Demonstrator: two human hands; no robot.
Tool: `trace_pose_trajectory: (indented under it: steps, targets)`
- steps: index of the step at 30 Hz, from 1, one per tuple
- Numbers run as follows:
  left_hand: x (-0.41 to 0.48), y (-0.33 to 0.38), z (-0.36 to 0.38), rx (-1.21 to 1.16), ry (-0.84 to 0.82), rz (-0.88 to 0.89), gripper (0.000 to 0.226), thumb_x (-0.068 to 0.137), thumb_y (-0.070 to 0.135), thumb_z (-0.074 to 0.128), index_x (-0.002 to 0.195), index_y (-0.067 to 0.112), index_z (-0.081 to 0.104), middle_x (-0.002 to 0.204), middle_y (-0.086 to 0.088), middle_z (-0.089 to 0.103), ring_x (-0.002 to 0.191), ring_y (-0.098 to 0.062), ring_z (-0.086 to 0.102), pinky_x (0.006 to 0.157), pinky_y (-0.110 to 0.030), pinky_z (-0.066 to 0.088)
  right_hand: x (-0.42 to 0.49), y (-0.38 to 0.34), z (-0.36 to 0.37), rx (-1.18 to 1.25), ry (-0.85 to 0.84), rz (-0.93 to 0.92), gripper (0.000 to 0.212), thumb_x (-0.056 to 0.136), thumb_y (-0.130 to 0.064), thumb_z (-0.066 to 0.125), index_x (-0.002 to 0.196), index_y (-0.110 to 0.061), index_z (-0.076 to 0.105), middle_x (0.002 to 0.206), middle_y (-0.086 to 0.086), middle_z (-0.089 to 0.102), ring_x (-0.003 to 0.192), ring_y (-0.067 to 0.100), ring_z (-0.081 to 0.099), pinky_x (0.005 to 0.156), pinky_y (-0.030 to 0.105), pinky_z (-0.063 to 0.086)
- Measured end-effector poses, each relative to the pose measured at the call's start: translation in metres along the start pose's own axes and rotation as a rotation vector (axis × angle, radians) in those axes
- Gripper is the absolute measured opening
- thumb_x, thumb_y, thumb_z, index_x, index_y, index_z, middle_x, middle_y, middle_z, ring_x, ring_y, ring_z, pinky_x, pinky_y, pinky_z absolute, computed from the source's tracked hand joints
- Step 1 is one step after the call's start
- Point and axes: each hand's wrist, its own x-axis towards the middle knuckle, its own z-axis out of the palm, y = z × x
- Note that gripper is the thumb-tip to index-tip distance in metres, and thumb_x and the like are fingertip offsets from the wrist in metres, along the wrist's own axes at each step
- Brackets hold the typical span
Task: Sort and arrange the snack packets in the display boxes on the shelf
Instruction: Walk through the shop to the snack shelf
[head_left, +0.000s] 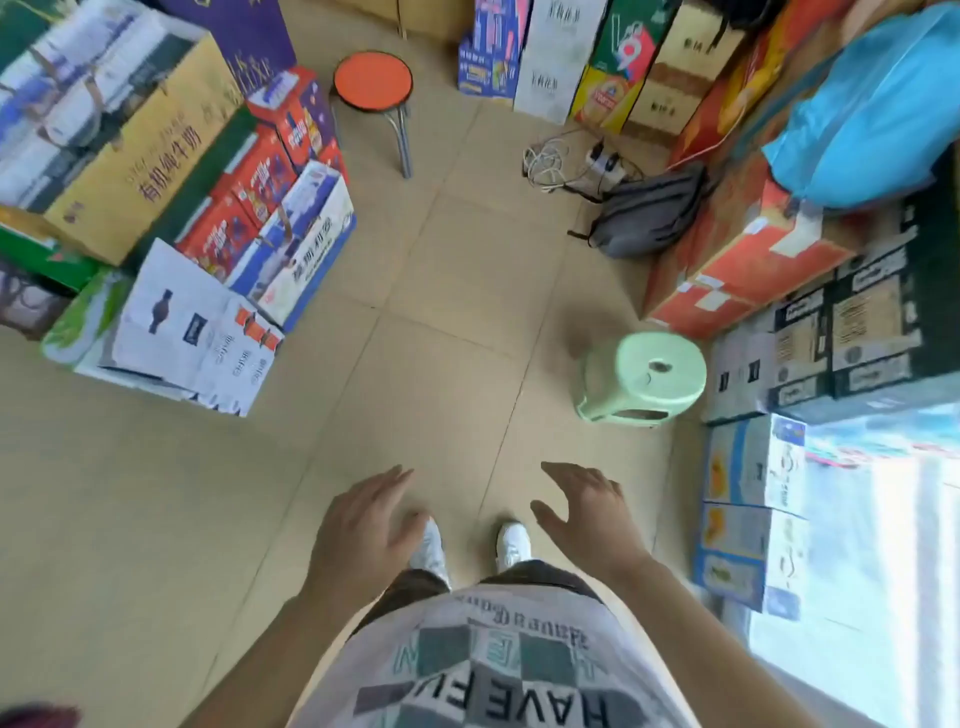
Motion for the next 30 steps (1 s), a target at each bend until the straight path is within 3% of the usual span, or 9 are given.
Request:
trace_pose_trajectory:
  steps: [13,18,22,30]
  targets:
    - [0.138,-0.02,-0.065,-0.023,0.03,-0.037,0.074,0.082,0.06,0.04,0.14,0.018,0.058,0.14,0.001,0.061,0.125,-0.025,0.058,0.102,-0.04,0.047,0.072,-0.004,-0.014,0.086,-0.035,0.166,0.061,0.091,-0.042,0.063,0.147,-0.024,0.047,0.146,-0.005,0.053,0.133,0.023,0.048,0.108,0.039,0.034]
    - [0.209,-0.007,-0.081,-0.038,-0.018,-0.106,0.07,0.084,0.06,0.046,0.142,0.022,0.054,0.141,0.003,0.059,0.127,-0.023,0.056,0.102,-0.04,0.047,0.149,0.008,-0.048,0.112,-0.037,0.124,0.063,0.092,-0.042,0.062,0.149,-0.023,0.042,0.148,-0.004,0.05,0.135,0.023,0.044,0.111,0.038,0.031]
    - [0.252,0.005,-0.089,-0.046,-0.029,-0.152,0.055,0.094,0.042,0.063,0.145,0.025,0.051,0.144,0.004,0.056,0.13,-0.021,0.053,0.104,-0.038,0.045,0.219,0.013,-0.088,0.121,-0.034,0.074,0.065,0.09,-0.042,0.065,0.148,-0.022,0.044,0.146,-0.003,0.052,0.134,0.024,0.046,0.111,0.039,0.033]
    - [0.326,0.002,-0.124,-0.037,-0.013,-0.22,0.05,0.095,0.041,0.062,0.143,0.028,0.053,0.143,0.009,0.056,0.127,-0.016,0.053,0.102,-0.034,0.043,0.355,-0.015,-0.167,0.106,0.02,-0.063,0.063,0.086,-0.045,0.065,0.142,-0.019,0.052,0.141,0.0,0.057,0.128,0.028,0.053,0.106,0.044,0.039]
